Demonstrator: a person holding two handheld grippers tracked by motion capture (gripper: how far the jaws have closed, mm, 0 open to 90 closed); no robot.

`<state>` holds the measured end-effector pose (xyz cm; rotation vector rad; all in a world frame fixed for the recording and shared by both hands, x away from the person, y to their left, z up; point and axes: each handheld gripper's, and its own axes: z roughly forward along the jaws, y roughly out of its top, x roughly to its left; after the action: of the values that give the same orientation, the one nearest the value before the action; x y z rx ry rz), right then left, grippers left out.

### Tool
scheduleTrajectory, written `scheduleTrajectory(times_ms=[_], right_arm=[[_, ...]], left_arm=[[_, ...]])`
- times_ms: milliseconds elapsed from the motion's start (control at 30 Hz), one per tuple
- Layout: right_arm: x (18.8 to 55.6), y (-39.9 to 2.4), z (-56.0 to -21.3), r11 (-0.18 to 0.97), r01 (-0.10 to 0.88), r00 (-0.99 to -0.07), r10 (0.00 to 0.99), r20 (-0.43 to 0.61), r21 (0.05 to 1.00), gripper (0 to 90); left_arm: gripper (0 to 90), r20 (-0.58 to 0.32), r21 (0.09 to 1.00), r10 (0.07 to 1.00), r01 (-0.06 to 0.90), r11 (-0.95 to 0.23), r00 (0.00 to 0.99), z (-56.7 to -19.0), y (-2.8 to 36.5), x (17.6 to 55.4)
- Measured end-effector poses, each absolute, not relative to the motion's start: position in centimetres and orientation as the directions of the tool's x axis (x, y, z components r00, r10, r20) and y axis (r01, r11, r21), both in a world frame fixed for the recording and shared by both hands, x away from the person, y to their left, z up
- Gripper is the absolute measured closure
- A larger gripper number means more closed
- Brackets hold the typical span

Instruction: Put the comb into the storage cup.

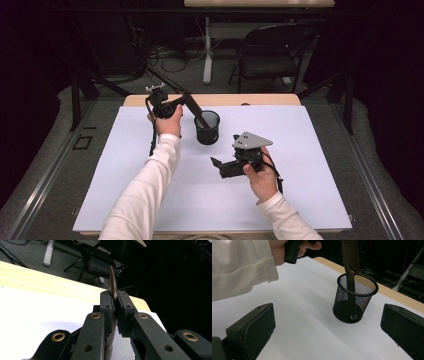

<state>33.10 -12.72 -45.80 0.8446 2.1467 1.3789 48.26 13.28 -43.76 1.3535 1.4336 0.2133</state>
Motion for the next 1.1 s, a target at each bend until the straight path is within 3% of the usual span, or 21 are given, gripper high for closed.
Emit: scheduleTrajectory(times_ms=[667,1100], right_arm=[[33.24,-12.78,-45.90,0.314,0.255,-0.714,0.699,-0.041,0.914,0.0],[33.38,-12.99,-45.98,0.312,0.261,-0.714,0.699,-0.035,0.914,0.0]], left_arm=[[81.7,-0.562,0.725,0.796,0.598,0.342,0.226,-44.18,13.83,48.42],[73.8,-0.572,0.722,0.790,0.592,0.358,0.221,-44.28,13.95,48.55]])
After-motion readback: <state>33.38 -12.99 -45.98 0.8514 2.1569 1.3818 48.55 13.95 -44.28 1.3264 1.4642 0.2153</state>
